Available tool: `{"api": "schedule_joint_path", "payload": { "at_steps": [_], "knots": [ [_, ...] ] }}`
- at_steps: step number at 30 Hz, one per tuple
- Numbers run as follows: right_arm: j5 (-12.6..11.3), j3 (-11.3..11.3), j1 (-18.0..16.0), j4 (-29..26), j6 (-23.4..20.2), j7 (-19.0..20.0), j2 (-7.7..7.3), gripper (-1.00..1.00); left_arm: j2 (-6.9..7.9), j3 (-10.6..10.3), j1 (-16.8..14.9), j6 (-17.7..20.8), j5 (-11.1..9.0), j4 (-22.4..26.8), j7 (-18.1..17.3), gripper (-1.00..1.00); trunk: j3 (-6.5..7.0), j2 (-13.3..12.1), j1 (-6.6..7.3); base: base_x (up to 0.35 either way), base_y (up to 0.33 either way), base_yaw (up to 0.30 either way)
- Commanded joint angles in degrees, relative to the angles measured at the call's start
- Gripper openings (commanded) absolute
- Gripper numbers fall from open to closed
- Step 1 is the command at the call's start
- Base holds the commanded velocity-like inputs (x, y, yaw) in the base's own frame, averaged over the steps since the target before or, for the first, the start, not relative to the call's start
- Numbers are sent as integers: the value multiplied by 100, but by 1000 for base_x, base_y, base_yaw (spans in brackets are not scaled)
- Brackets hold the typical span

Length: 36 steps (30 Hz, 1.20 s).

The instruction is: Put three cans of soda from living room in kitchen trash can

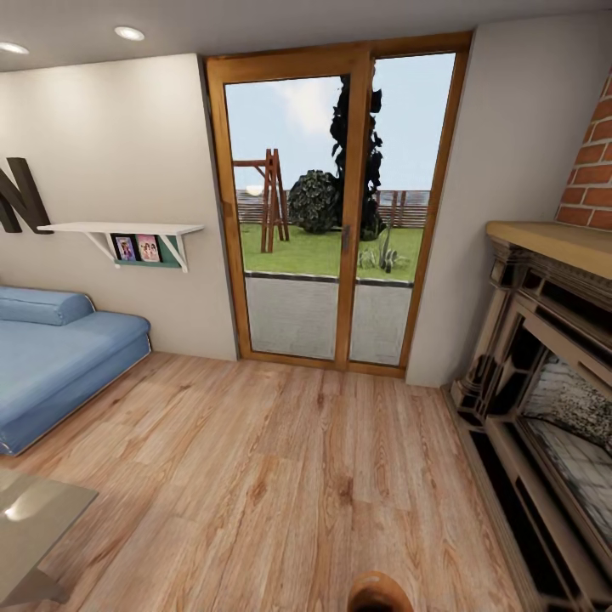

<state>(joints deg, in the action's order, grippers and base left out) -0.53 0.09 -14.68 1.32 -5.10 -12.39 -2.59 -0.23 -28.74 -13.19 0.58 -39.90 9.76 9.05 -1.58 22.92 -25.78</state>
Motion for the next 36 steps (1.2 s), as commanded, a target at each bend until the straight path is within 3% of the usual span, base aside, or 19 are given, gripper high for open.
{"api": "schedule_joint_path", "payload": {
  "at_steps": [1, 36],
  "knots": [
    [0, 0, 0, 0, 0, 0, -1, 100, -1, 0, 0, 1, 0, 0, 0, 100, 0, 0, 0, 0, 0, 0],
    [0, 0, 0, 0, 0, 0, 4, 100, -2, 0, 1, 2, 0, -1, 0, 100, 0, 0, 0, 0, 0, 0]
  ]
}}
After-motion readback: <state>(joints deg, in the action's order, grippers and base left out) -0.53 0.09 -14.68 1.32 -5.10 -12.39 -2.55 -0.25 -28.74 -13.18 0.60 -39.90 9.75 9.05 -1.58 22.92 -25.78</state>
